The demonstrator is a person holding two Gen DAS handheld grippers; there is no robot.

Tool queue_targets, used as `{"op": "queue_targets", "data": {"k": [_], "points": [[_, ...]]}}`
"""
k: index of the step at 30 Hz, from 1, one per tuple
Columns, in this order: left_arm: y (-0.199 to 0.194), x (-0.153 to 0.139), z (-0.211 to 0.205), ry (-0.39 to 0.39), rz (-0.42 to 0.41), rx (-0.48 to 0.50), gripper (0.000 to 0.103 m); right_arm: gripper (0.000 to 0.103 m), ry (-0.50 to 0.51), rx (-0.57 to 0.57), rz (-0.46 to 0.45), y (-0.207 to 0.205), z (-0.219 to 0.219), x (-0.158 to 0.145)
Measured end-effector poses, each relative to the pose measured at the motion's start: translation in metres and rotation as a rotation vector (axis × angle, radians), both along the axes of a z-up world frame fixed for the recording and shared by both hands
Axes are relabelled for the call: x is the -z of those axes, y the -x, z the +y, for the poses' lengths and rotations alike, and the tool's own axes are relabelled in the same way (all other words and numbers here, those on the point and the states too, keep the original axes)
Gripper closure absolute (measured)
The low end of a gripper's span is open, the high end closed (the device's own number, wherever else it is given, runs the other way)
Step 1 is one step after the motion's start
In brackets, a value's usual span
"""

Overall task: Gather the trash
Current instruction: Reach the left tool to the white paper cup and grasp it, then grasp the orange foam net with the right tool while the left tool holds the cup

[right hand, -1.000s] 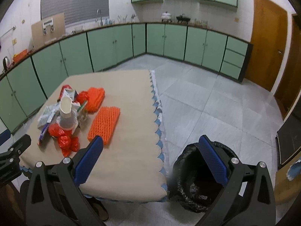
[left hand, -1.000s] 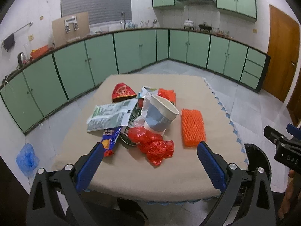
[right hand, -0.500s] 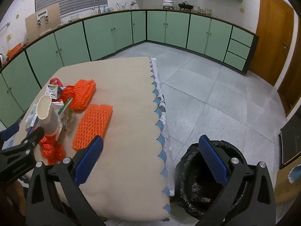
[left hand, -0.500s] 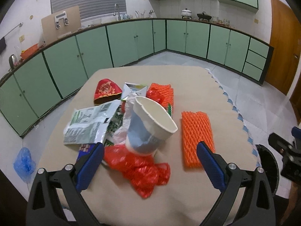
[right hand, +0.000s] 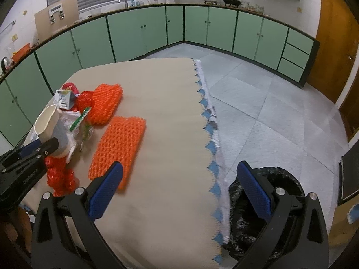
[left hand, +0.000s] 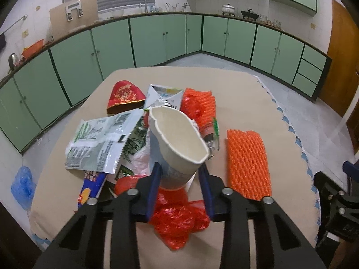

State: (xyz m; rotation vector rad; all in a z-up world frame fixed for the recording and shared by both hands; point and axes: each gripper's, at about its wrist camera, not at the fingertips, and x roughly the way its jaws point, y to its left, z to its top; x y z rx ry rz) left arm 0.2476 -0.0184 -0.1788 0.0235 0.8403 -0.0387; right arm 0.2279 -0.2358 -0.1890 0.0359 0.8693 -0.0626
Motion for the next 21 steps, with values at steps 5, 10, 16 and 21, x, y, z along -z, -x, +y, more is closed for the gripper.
{"op": "queue_targets", "data": {"k": [5, 10, 16, 21], "points": [[0.01, -0.01, 0.008, 0.016, -0.04, 0.009, 0.073, 0.005, -0.005, -0.023, 0.002, -0.002, 0.017, 0.004], [0.017, -0.016, 0.016, 0.026, -0.056, 0.009, 0.074, 0.005, -0.005, -0.035, -0.002, -0.004, 0.032, 0.004], [0.02, -0.02, 0.026, 0.03, -0.064, -0.008, 0.075, 0.005, -0.007, -0.042, 0.002, -0.007, 0.043, 0.007], [0.023, -0.023, 0.036, 0.04, -0.074, -0.023, 0.075, 0.005, 0.0, -0.047, 0.008, -0.012, 0.053, 0.013]]}}
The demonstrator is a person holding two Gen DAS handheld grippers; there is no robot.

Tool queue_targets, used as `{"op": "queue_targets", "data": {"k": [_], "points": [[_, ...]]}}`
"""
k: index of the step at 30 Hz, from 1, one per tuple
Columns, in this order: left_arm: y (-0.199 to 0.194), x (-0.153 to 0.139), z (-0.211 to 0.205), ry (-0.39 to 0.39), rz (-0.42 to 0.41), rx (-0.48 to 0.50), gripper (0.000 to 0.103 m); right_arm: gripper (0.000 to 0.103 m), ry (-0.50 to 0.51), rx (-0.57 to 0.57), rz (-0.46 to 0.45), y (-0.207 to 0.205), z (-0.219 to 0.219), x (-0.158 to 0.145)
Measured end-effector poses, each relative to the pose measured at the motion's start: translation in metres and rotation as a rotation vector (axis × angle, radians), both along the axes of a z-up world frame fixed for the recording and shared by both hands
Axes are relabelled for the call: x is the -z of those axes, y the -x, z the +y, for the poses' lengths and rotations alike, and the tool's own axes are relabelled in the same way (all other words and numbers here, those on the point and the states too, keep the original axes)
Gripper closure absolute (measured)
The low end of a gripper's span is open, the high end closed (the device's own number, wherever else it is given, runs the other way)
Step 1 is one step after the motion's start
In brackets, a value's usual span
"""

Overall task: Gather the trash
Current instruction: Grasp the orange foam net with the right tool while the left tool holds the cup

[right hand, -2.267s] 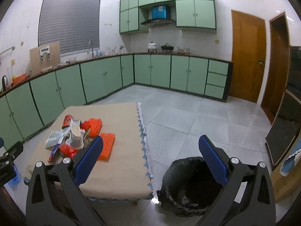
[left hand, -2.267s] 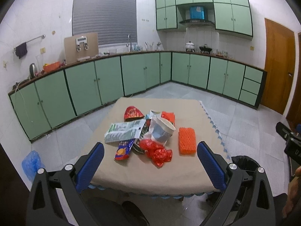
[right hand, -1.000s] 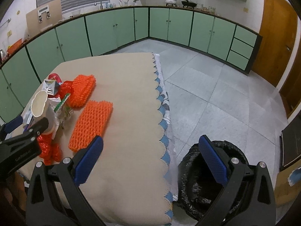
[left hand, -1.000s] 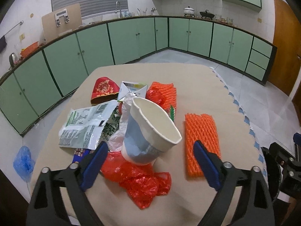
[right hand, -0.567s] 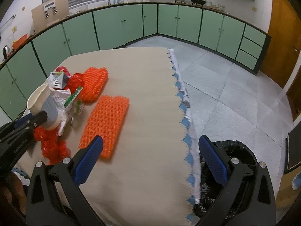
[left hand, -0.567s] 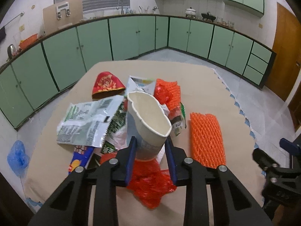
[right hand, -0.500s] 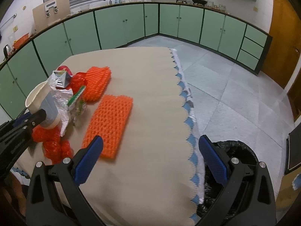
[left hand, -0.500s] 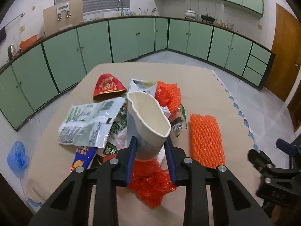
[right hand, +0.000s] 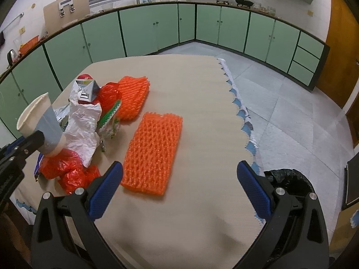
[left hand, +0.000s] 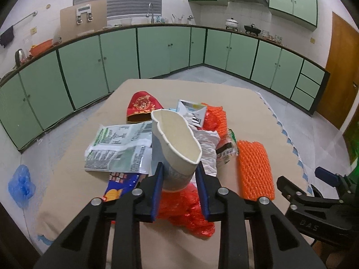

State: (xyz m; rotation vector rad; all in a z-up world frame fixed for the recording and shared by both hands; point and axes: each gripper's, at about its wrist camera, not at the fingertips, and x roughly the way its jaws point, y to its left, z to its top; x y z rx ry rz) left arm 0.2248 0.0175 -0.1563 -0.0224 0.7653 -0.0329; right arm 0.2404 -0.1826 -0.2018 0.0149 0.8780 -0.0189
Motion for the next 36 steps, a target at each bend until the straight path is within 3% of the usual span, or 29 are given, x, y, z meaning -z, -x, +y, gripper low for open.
{"op": "queue_targets", "data": {"k": [18, 20, 21, 22, 24, 27, 28, 36], "points": [[0.009, 0.005, 0.021, 0.01, -0.022, -0.036, 0.075, 0.007, 0.041, 0.015, 0.058, -0.019, 0.014, 0.041], [0.011, 0.003, 0.024, 0.015, -0.023, -0.044, 0.075, 0.022, 0.037, 0.007, 0.088, -0.022, 0.013, 0.047], [0.013, 0.003, 0.025, 0.018, -0.023, -0.047, 0.075, 0.039, 0.025, -0.003, 0.112, -0.024, 0.012, 0.052], [0.014, 0.002, 0.027, 0.022, -0.023, -0.048, 0.075, 0.047, 0.004, -0.014, 0.123, -0.024, 0.011, 0.055], [0.017, -0.001, 0.028, 0.021, -0.026, -0.051, 0.075, 0.051, -0.004, -0.023, 0.113, -0.021, 0.009, 0.055], [0.019, -0.003, 0.027, 0.019, -0.028, -0.051, 0.075, 0.085, -0.035, -0.047, 0.118, -0.019, 0.009, 0.05], [0.02, -0.005, 0.026, 0.021, -0.029, -0.051, 0.075, 0.091, -0.03, -0.044, 0.114, -0.017, 0.009, 0.048], [0.034, -0.018, 0.014, 0.012, -0.052, -0.024, 0.075, 0.094, -0.081, -0.038, 0.1, 0.007, -0.006, 0.03]]}}
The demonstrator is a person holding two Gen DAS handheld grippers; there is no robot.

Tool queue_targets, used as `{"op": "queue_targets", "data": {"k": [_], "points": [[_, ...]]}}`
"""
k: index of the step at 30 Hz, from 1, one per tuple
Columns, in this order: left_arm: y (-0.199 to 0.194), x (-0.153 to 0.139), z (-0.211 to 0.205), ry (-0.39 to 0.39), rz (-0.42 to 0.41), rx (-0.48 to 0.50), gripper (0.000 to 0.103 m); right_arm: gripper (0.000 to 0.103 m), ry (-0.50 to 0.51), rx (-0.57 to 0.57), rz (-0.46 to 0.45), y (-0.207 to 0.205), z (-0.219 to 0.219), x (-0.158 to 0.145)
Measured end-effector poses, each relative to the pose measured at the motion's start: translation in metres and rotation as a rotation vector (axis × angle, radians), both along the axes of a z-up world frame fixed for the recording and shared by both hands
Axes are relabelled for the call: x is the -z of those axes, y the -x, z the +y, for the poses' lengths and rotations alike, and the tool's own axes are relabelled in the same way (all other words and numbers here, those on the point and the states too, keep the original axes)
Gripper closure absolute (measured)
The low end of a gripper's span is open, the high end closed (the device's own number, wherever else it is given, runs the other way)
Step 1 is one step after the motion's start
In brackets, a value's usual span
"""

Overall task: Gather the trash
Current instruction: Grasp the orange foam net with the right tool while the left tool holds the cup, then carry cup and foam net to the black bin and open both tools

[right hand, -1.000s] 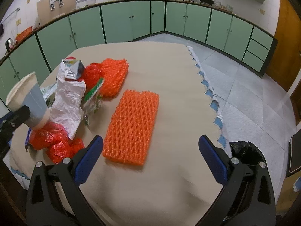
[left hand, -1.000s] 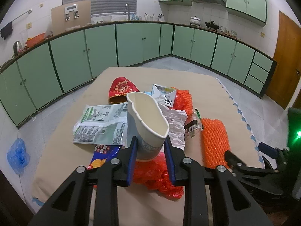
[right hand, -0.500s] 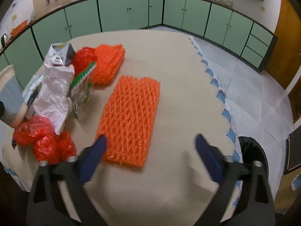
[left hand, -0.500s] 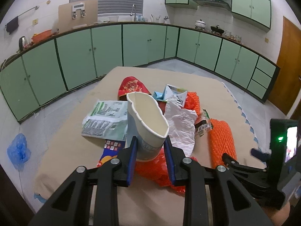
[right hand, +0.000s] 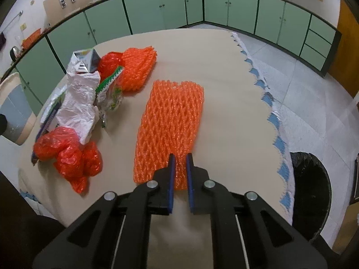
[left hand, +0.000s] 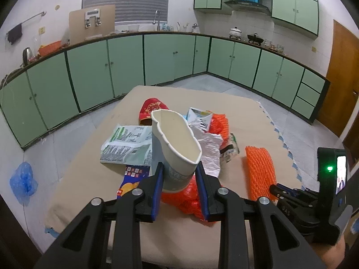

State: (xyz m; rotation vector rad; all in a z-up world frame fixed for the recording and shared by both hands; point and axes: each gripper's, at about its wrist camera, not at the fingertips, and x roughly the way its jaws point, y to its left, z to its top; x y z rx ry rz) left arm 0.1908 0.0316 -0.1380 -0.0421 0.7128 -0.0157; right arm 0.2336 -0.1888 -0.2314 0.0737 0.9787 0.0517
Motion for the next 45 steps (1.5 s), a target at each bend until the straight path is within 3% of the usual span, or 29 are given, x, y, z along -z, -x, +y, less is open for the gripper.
{"op": "queue_targets", "data": {"k": [14, 24, 34, 45], "points": [[0.022, -0.014, -0.045, 0.003, -0.012, 0.105, 0.075, 0.095, -0.02, 0.076, -0.083, 0.042, -0.058, -0.049], [0.031, -0.018, -0.134, 0.021, 0.006, 0.339, 0.074, 0.095, 0.026, 0.259, -0.127, 0.095, -0.156, -0.069], [0.031, -0.005, -0.259, 0.054, 0.029, 0.614, 0.074, 0.095, 0.044, 0.483, -0.048, 0.14, -0.268, -0.023], [0.025, 0.062, -0.375, 0.032, 0.125, 0.801, 0.073, 0.094, 0.009, 0.582, 0.056, 0.148, -0.332, 0.043]]}}
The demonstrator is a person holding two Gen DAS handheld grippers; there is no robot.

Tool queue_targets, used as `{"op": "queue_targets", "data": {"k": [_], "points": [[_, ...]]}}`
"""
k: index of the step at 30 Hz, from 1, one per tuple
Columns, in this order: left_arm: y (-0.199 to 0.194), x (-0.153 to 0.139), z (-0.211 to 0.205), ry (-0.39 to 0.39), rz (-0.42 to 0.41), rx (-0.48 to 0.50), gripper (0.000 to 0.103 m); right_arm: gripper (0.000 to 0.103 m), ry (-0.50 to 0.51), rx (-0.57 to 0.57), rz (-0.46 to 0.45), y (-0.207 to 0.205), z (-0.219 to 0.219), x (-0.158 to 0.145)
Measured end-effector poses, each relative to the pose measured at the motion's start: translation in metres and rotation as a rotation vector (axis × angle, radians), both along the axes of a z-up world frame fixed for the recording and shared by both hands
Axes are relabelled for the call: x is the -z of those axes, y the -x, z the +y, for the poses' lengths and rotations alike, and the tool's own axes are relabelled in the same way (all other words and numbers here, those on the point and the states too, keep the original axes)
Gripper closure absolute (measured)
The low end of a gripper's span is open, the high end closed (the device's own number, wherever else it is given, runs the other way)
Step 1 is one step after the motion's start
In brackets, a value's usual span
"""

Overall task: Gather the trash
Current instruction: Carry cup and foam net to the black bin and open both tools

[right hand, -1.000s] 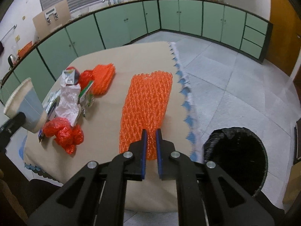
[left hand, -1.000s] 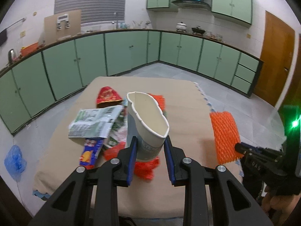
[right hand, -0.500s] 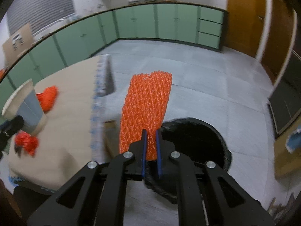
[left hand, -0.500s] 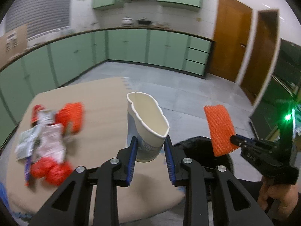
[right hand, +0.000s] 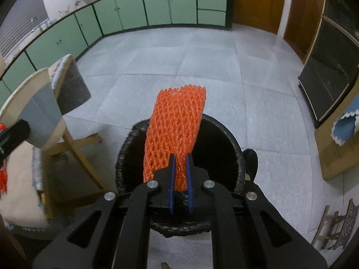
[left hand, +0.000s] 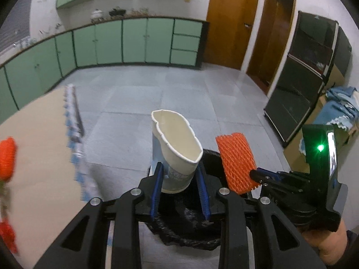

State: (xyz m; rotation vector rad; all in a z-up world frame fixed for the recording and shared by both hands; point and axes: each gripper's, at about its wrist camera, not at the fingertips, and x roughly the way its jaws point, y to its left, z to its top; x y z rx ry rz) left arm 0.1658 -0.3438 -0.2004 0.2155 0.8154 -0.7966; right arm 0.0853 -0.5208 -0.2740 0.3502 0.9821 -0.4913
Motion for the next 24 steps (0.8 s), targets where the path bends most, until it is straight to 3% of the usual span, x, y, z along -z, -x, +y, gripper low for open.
{"op": "queue_targets", "data": {"k": [5, 8, 9, 13, 20, 24], "points": [[0.0, 0.031, -0.028, -0.026, 0.051, 0.04, 0.071, 0.093, -0.04, 0.028, 0.04, -0.003, -0.023, 0.029], [-0.005, 0.05, -0.043, -0.048, 0.073, 0.056, 0.065, 0.079, -0.038, 0.045, 0.056, -0.002, -0.031, 0.04], [-0.006, 0.057, -0.048, -0.061, 0.075, 0.063, 0.064, 0.069, -0.033, 0.049, 0.056, -0.004, -0.032, 0.041], [-0.007, 0.072, -0.06, -0.1, 0.081, 0.071, 0.062, 0.066, -0.046, 0.065, 0.052, -0.003, -0.039, 0.045], [-0.01, 0.057, -0.033, -0.096, 0.045, -0.021, 0.048, 0.065, -0.029, 0.06, 0.014, 0.004, -0.035, 0.024], [-0.015, 0.041, -0.002, -0.099, 0.017, -0.1, 0.04, 0.056, 0.005, 0.032, -0.013, 0.007, -0.016, 0.001]]}}
